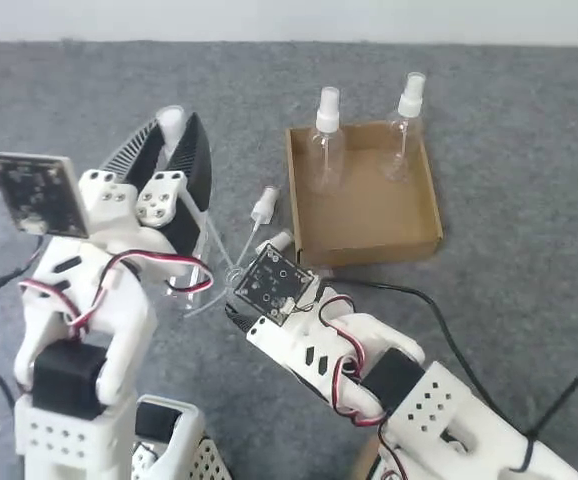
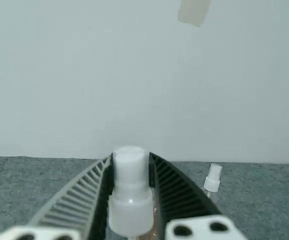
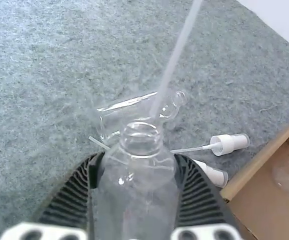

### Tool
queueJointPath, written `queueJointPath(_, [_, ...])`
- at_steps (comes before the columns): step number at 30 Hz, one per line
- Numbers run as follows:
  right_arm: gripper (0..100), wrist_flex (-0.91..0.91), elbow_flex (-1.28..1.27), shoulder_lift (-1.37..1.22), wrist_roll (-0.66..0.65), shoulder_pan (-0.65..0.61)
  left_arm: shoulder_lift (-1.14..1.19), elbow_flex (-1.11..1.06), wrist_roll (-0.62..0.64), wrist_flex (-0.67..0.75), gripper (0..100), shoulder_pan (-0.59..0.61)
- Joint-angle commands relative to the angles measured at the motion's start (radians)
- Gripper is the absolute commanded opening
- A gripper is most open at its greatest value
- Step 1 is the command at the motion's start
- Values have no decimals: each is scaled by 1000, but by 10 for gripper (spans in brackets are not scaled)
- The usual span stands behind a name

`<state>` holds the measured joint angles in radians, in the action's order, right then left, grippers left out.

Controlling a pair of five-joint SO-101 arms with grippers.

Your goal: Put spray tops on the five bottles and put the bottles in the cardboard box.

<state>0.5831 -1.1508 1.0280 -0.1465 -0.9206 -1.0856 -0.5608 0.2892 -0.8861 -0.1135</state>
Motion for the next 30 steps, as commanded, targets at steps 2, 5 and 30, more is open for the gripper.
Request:
queueJointPath(2, [6,-19,14,42,11,-5,-6,33,8,-5,12,-3])
queueJointPath(5, [6,-19,14,42,11,-5,-12,-12,8,-2,12,0])
queueJointPath(30, [6,-300,-124,35,15,-1,-175,-213,8,-129,12,-31])
